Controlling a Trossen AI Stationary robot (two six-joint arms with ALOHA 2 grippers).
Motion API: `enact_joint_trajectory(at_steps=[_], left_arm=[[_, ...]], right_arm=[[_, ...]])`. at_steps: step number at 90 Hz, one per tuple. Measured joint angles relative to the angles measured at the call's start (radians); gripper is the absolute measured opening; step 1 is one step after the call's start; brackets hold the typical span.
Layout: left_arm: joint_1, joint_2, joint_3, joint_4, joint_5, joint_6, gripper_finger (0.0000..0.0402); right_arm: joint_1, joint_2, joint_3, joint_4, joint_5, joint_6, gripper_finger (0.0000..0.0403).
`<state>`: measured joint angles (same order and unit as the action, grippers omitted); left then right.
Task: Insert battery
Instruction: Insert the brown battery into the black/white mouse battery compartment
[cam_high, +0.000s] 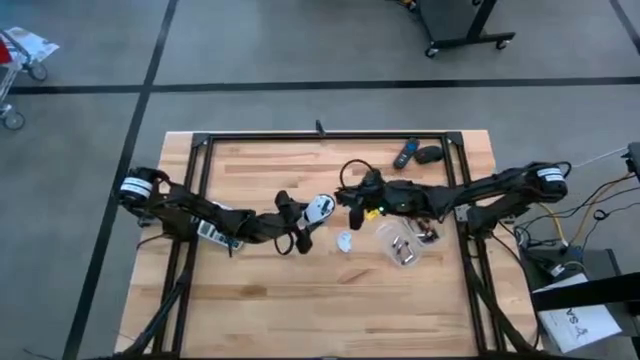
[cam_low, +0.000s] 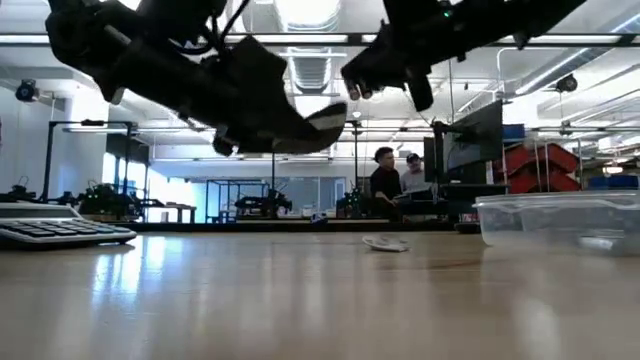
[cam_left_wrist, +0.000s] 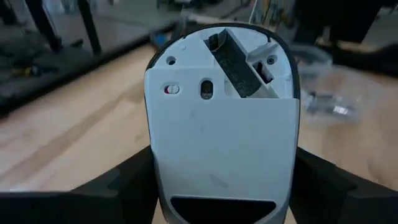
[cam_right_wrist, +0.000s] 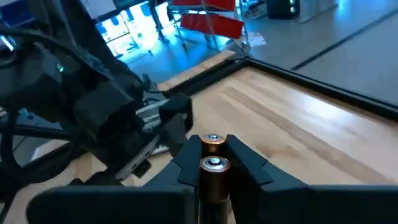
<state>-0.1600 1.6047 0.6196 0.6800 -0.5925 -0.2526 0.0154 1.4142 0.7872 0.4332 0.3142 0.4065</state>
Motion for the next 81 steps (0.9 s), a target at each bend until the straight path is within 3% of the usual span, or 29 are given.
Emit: enact_joint_trajectory(at_steps=[21, 37, 67, 81], left_arm=[[0.003, 0.001, 0.001, -0.023, -0.008, 0.007, 0.0258], [0.003, 0.001, 0.001, -0.109, -0.071, -0.001, 0.0269], [0.011, 0.002, 0.001, -0.044, -0.078, 0.033, 0.0260], [0.011, -0.002, 0.001, -0.085, -0.105, 0.040, 0.0269]], right_arm=[[0.000, 0.039, 0.036, -0.011, -0.001, -0.034, 0.0029], [0.000, 0.007, 0.031, -0.046, 0.001, -0.027, 0.0029], [0.000, 0.044, 0.028, 0.028, 0.007, -0.023, 0.0029], [0.000, 0.012, 0.022, -0.102, 0.029, -0.002, 0.0029]])
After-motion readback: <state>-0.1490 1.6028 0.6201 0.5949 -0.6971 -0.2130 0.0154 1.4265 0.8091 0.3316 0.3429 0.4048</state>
